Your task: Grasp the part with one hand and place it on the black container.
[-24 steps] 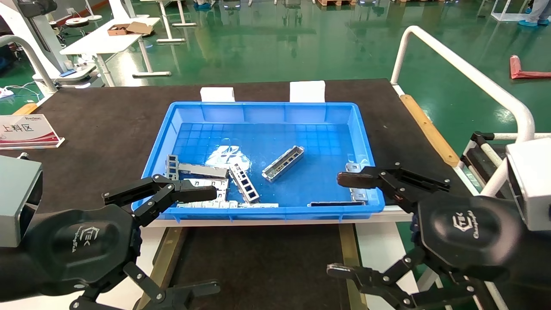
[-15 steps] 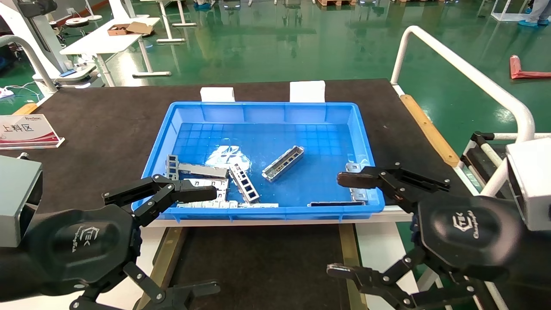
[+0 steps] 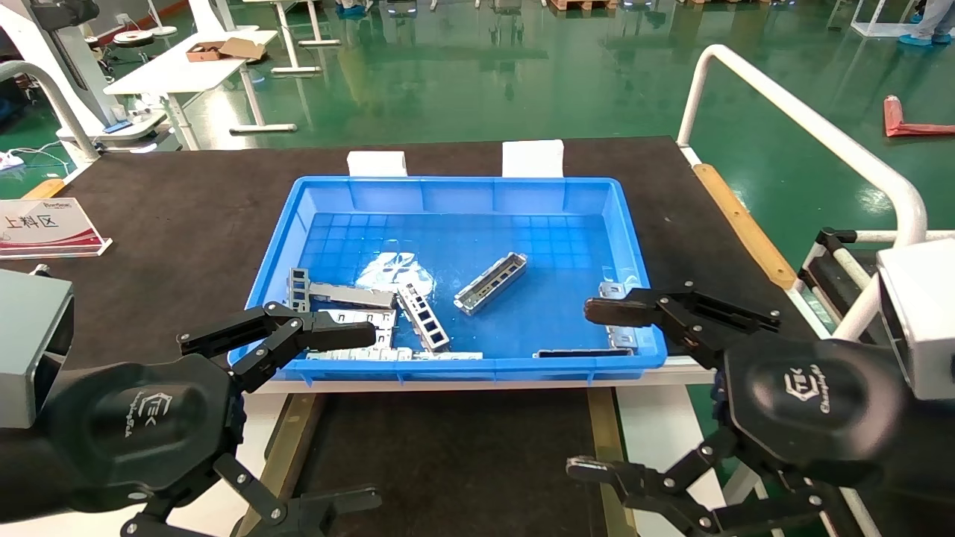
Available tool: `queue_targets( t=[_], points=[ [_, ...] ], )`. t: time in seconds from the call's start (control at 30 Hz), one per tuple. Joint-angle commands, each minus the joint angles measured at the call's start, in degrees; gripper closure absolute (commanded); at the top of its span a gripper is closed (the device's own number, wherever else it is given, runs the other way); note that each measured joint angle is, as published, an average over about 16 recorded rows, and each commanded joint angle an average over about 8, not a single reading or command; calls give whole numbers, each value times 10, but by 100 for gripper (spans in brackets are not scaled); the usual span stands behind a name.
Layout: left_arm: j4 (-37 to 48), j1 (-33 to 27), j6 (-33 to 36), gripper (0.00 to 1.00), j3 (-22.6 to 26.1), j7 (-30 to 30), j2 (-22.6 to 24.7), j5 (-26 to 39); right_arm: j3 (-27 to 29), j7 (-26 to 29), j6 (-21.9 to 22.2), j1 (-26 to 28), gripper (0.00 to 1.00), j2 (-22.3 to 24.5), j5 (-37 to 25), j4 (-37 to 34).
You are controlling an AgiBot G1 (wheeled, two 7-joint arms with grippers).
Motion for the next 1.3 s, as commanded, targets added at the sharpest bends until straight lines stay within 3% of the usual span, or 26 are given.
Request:
queue_targets(
  t=[0.03,0.4,0.7,1.03,1.3],
  points=[
    [0,0,0,0,0,0,0,0,0,0,0,0,0,0,0,0],
    [2,-2,-4,0,1,0,2,4,0,0,0,0,0,0,0,0],
    [7,-16,-30,0,16,8,23,44,0,0,0,0,0,0,0,0],
    [63,-60,-68,0,53,11,83,114,0,0,0,0,0,0,0,0],
    [136,-100,-129,0,82,48,160,186,0,0,0,0,0,0,0,0]
  ],
)
